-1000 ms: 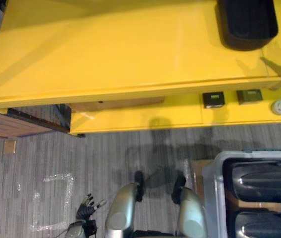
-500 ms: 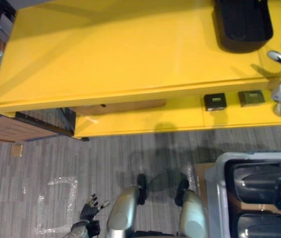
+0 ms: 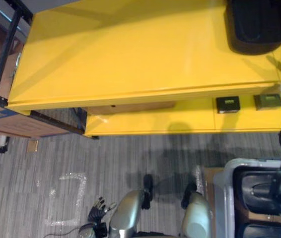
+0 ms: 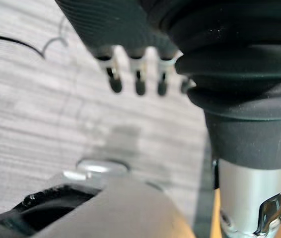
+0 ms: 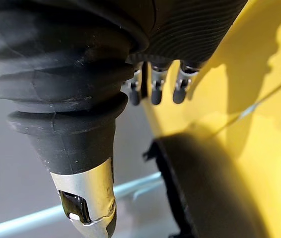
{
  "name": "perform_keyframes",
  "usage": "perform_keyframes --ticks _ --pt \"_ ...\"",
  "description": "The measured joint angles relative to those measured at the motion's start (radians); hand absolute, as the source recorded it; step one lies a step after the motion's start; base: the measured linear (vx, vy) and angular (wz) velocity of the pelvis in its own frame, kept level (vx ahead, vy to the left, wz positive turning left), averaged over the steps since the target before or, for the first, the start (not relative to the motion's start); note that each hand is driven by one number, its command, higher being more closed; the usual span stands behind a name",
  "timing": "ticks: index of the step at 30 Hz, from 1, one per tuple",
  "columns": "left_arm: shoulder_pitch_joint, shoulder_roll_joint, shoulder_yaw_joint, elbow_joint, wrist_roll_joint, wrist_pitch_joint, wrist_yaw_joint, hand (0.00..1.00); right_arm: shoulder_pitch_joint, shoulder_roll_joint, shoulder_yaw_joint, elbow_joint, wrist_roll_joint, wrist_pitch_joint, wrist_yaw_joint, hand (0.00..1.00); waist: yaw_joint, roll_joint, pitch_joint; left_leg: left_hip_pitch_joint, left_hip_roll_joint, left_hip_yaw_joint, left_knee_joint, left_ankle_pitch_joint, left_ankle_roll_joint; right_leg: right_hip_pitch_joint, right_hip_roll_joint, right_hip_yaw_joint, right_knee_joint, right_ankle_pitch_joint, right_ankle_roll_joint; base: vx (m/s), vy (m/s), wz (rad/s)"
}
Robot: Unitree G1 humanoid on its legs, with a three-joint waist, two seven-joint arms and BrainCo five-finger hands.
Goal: Walk over and take plastic housings, then place them on the shelf
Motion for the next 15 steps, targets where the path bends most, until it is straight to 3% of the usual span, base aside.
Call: perform_keyframes --ticks 2,4,6,10,15 --pt "0.009 0.000 0.000 0.002 0.001 0.000 -0.010 0.00 -0.018 -0.003 0.037 -0.002 -0.149 -0.068 -0.016 0.00 0.004 0.000 0.000 0.001 0.000 -0.001 0.000 0.000 0.000 0.002 0.000 -0.001 0.000 0.000 0.000 0.00 0.000 0.00" --pt "0.016 0.000 0.000 0.003 0.001 -0.001 -0.012 0.00 -0.041 -0.028 0.109 -0.011 -0.401 -0.170 -0.083 0.00 0.003 0.000 0.000 0.001 0.000 -0.002 0.001 0.000 0.000 0.003 0.001 -0.001 -0.002 0.001 0.000 0.00 0.000 0.00" --pt "0.018 0.001 0.000 0.003 0.002 -0.001 -0.010 0.00 -0.046 -0.073 0.191 -0.037 -0.551 -0.216 -0.131 0.00 0.001 0.000 0.000 0.007 0.001 -0.009 0.002 0.000 0.000 0.019 0.004 -0.009 -0.016 0.004 0.003 0.01 0.008 0.06" --pt "0.018 0.008 0.000 0.002 0.002 -0.001 -0.005 0.00 -0.048 -0.113 0.265 -0.054 -0.644 -0.241 -0.181 0.00 0.002 -0.003 -0.002 0.011 0.010 -0.019 0.002 0.000 -0.001 0.044 0.022 -0.020 -0.057 0.021 0.002 0.01 0.009 0.02" --pt "0.018 0.045 0.000 0.000 0.001 0.003 -0.004 0.00 -0.047 -0.113 0.285 -0.046 -0.600 -0.167 -0.182 0.00 0.004 -0.003 -0.002 0.002 0.019 -0.015 0.005 0.000 0.000 0.052 0.041 -0.020 -0.092 0.048 0.003 0.02 0.029 -0.04"
